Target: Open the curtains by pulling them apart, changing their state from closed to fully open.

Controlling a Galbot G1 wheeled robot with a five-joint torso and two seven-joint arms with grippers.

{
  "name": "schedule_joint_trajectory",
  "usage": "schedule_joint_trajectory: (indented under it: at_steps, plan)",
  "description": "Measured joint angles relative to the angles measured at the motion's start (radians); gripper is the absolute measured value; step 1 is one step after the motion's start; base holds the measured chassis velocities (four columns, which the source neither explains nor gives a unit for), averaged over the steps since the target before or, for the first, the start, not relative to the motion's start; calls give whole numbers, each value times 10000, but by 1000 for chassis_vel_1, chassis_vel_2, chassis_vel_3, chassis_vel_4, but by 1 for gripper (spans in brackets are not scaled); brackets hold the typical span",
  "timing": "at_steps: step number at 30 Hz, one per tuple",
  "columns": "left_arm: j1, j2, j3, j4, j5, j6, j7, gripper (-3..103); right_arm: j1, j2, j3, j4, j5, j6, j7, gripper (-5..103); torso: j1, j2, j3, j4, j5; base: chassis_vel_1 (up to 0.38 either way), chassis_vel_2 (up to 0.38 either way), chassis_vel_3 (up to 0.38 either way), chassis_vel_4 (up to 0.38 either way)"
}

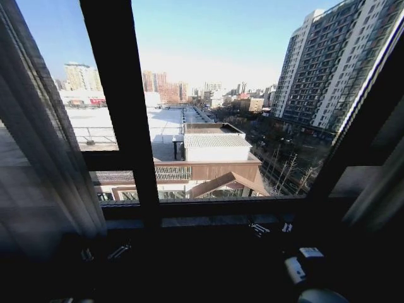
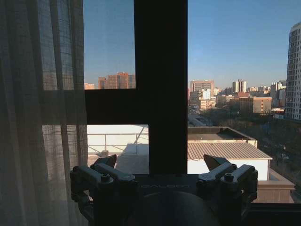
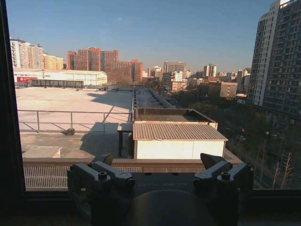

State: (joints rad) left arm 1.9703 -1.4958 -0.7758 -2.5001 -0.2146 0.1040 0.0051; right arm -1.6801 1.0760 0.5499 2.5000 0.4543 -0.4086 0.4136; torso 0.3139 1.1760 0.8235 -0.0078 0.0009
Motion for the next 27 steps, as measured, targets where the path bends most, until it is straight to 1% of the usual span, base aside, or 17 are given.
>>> schedule_joint_trajectory:
  at_steps: [6,12,15,16,17,21,22,24,27]
  plan:
    - [5,13,0,0,3,16,1,100,13,21,-77,0,-9,-13,-24,100,3,-1,1,2,-9,325,337,-328,-352]
    - [2,86,21,0,19,34,1,100,21,65,-96,0,-6,111,-90,100,2,-1,1,2,-6,368,363,-355,-364]
    - [3,108,23,0,23,42,-2,100,36,114,-163,0,28,164,-110,100,3,1,-1,1,-11,289,317,-324,-306]
    - [9,119,22,0,24,43,-1,100,50,119,-175,0,86,193,-110,100,1,1,-1,-4,-9,275,300,-246,-295]
    - [16,128,18,0,24,46,-9,100,69,118,-179,0,131,244,-112,100,1,1,-1,1,-9,204,219,-246,-295]
    - [8,145,65,1,25,91,-18,100,158,14,-131,1,196,421,-113,100,3,0,0,3,-17,71,86,-38,-117]
    - [-21,144,111,0,25,142,-20,100,190,-34,-102,1,210,445,-111,100,4,-1,2,0,-10,0,0,0,0]
    - [-133,158,170,0,24,206,-23,100,251,-66,-74,0,225,459,-103,100,1,-2,2,1,3,0,0,0,0]
    - [-221,191,182,0,6,244,-32,100,283,-52,-78,0,225,462,-102,100,1,-1,1,1,3,-19,-30,35,47]
